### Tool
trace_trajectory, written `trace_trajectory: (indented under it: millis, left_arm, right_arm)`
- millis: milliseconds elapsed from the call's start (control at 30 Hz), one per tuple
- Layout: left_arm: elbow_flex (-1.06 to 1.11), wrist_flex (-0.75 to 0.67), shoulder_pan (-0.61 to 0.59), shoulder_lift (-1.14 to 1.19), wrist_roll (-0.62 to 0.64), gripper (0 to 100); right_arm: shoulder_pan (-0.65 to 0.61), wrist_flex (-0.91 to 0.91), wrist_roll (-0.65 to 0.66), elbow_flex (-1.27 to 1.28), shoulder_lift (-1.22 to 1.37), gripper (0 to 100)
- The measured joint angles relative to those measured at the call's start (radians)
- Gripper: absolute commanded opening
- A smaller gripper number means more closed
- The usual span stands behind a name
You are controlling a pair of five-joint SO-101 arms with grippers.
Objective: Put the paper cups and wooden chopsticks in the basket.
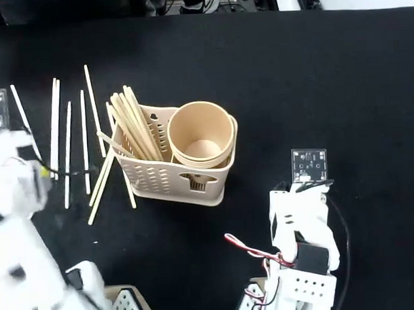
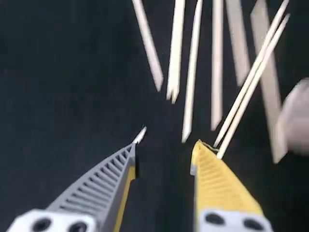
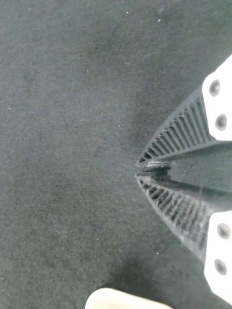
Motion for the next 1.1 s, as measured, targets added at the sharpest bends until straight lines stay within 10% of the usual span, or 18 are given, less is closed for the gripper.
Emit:
trace_trajectory:
  millis: [367,600,1100]
  left_arm:
    - [0.477,-0.414,-0.272,0.147,-0.634,19]
    - [0.687,-0.660,-0.272,0.149,-0.664,19]
    - [0.502,-0.692,-0.272,0.582,-0.666,19]
  right_arm:
    - [0.000,0.000,0.000,0.000,0.000,1.5]
    - [0.000,0.000,0.000,0.000,0.000,1.5]
    - [0.000,0.000,0.000,0.000,0.000,1.5]
